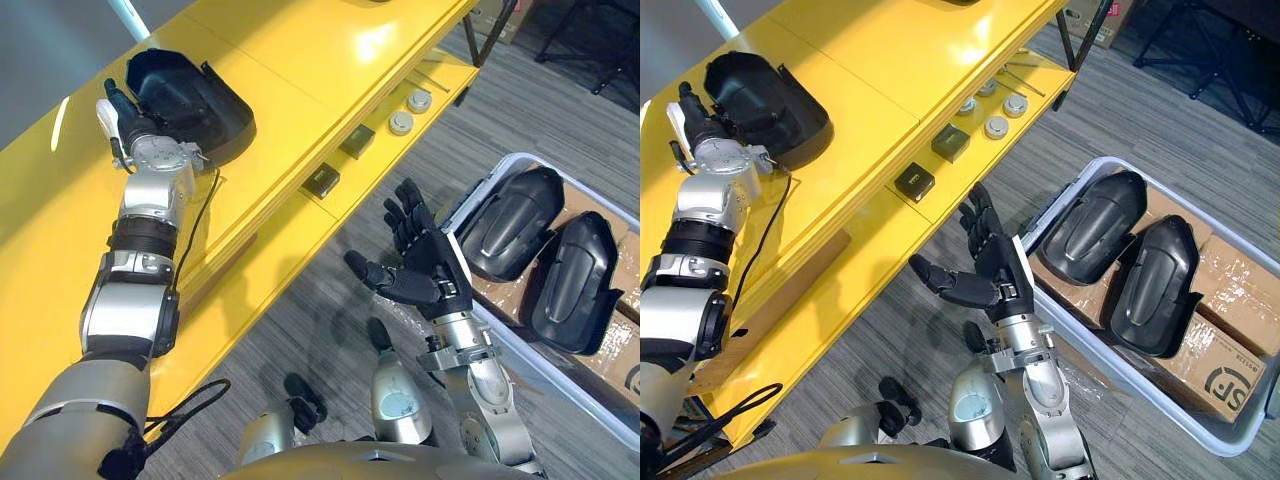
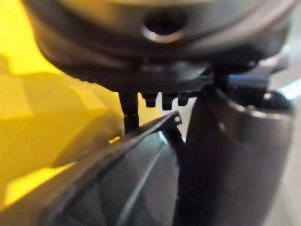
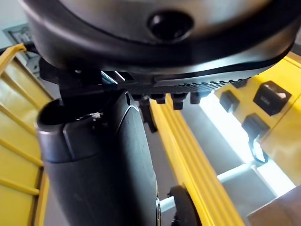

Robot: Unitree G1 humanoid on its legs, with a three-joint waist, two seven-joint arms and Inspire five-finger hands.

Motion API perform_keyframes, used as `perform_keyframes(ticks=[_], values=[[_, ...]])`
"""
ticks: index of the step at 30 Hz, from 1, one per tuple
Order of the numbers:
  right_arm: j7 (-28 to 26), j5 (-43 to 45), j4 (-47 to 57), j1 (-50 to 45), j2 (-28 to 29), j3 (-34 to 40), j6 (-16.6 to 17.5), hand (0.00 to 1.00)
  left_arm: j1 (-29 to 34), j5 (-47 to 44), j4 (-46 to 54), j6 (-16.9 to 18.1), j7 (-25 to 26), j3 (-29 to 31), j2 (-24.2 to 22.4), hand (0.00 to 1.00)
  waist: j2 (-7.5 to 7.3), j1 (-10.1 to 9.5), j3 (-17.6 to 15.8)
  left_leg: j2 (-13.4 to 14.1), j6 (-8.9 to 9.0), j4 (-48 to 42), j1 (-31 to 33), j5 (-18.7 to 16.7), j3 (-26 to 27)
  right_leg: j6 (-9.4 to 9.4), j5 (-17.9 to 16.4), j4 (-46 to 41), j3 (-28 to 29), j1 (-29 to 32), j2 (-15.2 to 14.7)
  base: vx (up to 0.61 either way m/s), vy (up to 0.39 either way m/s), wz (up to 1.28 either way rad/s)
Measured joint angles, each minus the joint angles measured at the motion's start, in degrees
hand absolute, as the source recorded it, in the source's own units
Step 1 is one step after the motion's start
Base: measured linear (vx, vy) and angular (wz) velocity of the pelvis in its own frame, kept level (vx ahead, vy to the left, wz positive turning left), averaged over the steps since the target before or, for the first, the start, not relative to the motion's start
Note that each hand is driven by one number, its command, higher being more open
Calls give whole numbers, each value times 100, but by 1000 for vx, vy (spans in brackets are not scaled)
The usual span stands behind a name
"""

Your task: Walk over and take three plastic housings, then place them on the shelf

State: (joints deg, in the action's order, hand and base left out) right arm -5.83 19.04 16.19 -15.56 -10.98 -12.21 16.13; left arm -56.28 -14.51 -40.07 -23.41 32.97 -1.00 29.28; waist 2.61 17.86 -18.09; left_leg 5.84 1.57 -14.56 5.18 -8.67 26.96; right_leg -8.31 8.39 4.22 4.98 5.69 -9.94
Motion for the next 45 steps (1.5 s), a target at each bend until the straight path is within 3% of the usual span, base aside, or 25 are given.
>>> perform_keyframes(ticks=[5, 9, 11, 14, 18, 22, 28, 32, 39, 45], values=[[4, 46, -2, -2, 57, -3, -70, 100, -15, 267, -210, -163, -213, -44, 134, 100, -10, -18, 25, 19, 9, -1, -74, -7, 0, 2, 1, 2, 1, -78, 17, -36, -20, -1], [-3, 42, -23, -41, 121, -2, -96, 100, 58, -817, -231, 54, -195, -65, 162, 100, -55, -69, 247, 41, 18, -12, -64, -13, 0, 9, -4, 15, -4, -82, 31, -52, -28, 0], [-5, 42, -23, -49, 200, 29, -99, 100, 184, -1324, -229, 383, -106, -98, 147, 100, -97, -83, 372, 46, 19, -13, -66, -13, -2, 11, -5, 16, -16, -88, 34, -40, -26, 0], [-6, 41, -27, -82, 299, 42, -96, 100, 338, -2257, -181, 1161, -128, -84, 64, 100, -184, -95, 450, 41, 17, -29, -75, -9, -51, 10, -4, 16, -71, -136, 28, -50, -21, 8], [-71, -65, -72, -230, 422, 100, -95, 100, 884, -3285, 1088, 2228, -211, 190, -206, 100, -187, -187, 642, 22, 17, 32, -99, 24, -135, 9, -4, 16, -192, -201, 30, -41, -23, 11], [-98, -58, -207, -263, 442, 109, -95, 100, 917, -3238, 1692, 2576, -188, 436, -206, 100, -114, -240, 852, -63, 18, 332, -232, 178, -220, 11, -5, 17, -369, -277, 7, -30, -25, 14], [25, -71, -290, -401, 421, 153, -108, 100, 1189, -2610, 1993, 2503, -258, 708, -57, 100, -11, -462, 1125, -162, 79, 927, -544, 528, -444, 125, -87, 17, -707, -479, 22, -35, -47, 20], [392, -88, -400, -360, 414, 151, -127, 100, 2341, -2565, 2672, 2251, -871, 699, -55, 100, 8, -598, 1265, -226, 104, 1467, -701, 864, -577, 177, -129, 17, -900, -495, 48, -71, -60, 19], [892, -520, -480, -326, 415, 372, -127, 100, 4648, -2286, 3869, 2156, -1581, 401, -1205, 100, -87, -916, 1328, -316, 106, 1932, -811, 1197, -800, 188, -138, 18, -1145, -532, 64, -45, -19, 17], [895, -517, -481, -152, 412, 441, -128, 100, 5250, -2284, 4180, 2102, -2044, -27, -1400, 100, -167, -1006, 1376, -319, 151, 1937, -850, 1193, -847, 254, -197, 20, -1208, -573, 53, -58, -22, 4]])
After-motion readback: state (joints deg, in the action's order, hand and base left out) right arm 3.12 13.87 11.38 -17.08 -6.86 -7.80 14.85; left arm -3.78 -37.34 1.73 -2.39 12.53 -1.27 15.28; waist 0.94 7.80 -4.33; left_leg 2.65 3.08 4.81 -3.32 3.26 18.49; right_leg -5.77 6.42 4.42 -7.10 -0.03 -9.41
